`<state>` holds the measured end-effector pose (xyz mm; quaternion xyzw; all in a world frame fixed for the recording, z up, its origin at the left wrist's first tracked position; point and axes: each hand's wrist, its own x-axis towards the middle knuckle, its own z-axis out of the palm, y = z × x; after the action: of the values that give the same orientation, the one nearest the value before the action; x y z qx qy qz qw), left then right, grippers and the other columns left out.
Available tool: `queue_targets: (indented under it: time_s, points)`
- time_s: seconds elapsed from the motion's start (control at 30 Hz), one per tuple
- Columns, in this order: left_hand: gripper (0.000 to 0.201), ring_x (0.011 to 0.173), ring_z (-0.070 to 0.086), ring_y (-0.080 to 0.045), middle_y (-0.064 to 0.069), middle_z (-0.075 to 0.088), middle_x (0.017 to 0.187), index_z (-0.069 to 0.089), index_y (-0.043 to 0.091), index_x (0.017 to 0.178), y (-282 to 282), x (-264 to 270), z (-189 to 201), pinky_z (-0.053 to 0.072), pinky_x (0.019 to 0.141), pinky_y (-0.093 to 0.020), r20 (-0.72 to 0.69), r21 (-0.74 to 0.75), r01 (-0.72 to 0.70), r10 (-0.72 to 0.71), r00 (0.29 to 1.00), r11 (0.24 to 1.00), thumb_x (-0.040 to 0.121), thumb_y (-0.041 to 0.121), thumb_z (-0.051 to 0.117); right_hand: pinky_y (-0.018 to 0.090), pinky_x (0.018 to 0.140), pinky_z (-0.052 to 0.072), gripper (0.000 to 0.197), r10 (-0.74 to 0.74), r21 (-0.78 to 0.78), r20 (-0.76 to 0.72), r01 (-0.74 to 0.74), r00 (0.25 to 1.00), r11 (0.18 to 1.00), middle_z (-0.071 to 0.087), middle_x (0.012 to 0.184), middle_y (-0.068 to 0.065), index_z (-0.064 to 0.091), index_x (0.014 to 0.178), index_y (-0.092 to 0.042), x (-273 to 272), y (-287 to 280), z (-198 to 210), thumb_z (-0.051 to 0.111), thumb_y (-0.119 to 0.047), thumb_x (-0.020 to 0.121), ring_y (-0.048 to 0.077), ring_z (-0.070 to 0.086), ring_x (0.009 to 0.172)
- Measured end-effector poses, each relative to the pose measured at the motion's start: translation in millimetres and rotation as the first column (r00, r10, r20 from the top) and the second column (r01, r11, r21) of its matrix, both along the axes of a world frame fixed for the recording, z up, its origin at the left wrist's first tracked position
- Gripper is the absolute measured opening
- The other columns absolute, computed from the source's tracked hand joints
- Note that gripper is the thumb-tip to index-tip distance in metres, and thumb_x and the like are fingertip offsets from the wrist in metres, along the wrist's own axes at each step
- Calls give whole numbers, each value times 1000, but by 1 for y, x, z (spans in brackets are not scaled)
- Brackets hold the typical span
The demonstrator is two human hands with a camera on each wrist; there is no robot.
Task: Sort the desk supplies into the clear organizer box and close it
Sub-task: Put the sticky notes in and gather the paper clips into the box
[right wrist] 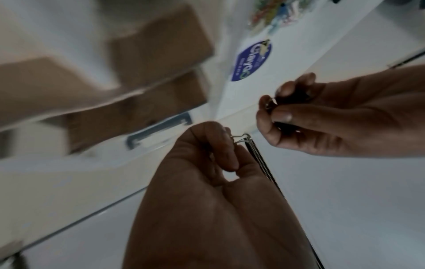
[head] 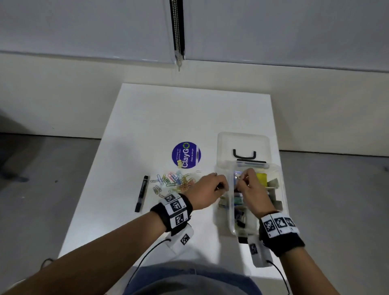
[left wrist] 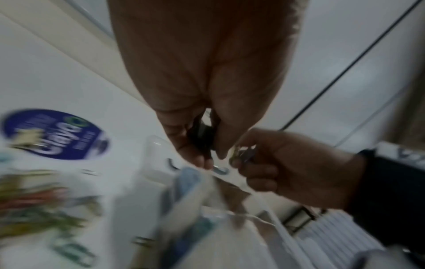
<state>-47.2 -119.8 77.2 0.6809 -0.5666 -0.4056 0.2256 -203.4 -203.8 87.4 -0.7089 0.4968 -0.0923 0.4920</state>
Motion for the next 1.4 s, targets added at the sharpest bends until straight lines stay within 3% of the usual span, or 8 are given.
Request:
queue_targets:
  time_s: [0.17, 0.4, 0.5, 0.67, 0.8, 0.93, 1.07, 1.4]
  points:
    - [10, 86, 54, -17, -10, 63, 107, 55, 11, 105, -1, -60, 9, 38, 70, -25, -9, 85, 155, -155, 988, 984, 95, 11, 53, 29, 55, 36, 7, 46, 74, -146, -35, 988, 997, 52, 68, 2, 43, 87, -10, -63, 15, -3, 48, -13, 92, 16, 44, 56]
    - [46, 70, 53, -27, -9, 51, 77, 29, 8, 125, -1, -88, 10, 39, 50, -32, -12, 212, 284, -288, 957, 935, 88, 1, 56, 39, 75, 56, 9, 208, 164, -301, -165, 931, 973, 71, 92, 8, 52, 98, -13, -72, 21, -16, 51, -20, 92, 24, 66, 76]
    - [39, 79, 61, -32, -15, 62, 89, 34, 13, 122, -5, -75, 15, 52, 64, -41, -26, 224, 277, -278, 960, 934, 89, 2, 53, 41, 81, 56, 18, 309, 173, -376, -261, 874, 950, 71, 103, 10, 58, 107, -13, -67, 15, -8, 48, -15, 91, 29, 69, 88]
    - [22, 88, 67, -24, -6, 69, 101, 53, 17, 112, -17, -5, -6, 54, 74, -36, 34, 168, 49, -55, 998, 985, 92, 9, 50, 42, 80, 56, 18, 323, 55, -407, -330, 854, 942, 70, 99, 12, 56, 105, -13, -30, 4, 8, 43, -14, 93, 29, 66, 87]
    - [39, 112, 57, -31, -11, 53, 126, 53, 16, 126, -27, 67, -57, 48, 96, -40, 271, 148, -226, 180, 945, 963, 90, 1, 49, 36, 74, 52, 16, 332, -92, -433, -408, 838, 908, 69, 97, 13, 55, 103, -10, 30, 3, 6, 45, -17, 93, 31, 64, 89]
    - [64, 128, 47, -33, -11, 33, 150, 42, 24, 143, -34, 116, -94, 47, 101, -43, 454, 247, -174, 45, 890, 953, 87, -6, 49, 34, 81, 50, 23, 413, -17, -414, -460, 811, 888, 68, 108, 16, 58, 110, -8, 94, 17, -18, 43, -13, 94, 33, 63, 102]
    - [48, 116, 48, -38, -17, 42, 134, 49, 15, 133, -31, 135, -123, 50, 94, -47, 549, 236, -47, -94, 831, 971, 87, 4, 55, 37, 90, 49, 31, 477, 113, -414, -476, 775, 872, 63, 121, 17, 57, 118, -7, 143, 31, -54, 46, -6, 90, 32, 61, 110]
    - [11, 79, 48, -22, -7, 40, 99, 52, 6, 90, 8, 164, -121, 47, 81, -33, 221, 60, -444, 421, 879, 894, 81, -1, 54, 45, 91, 50, 47, 497, 78, -525, -542, 691, 837, 44, 132, 16, 42, 133, -9, 192, 34, -108, 53, -5, 87, 35, 55, 115]
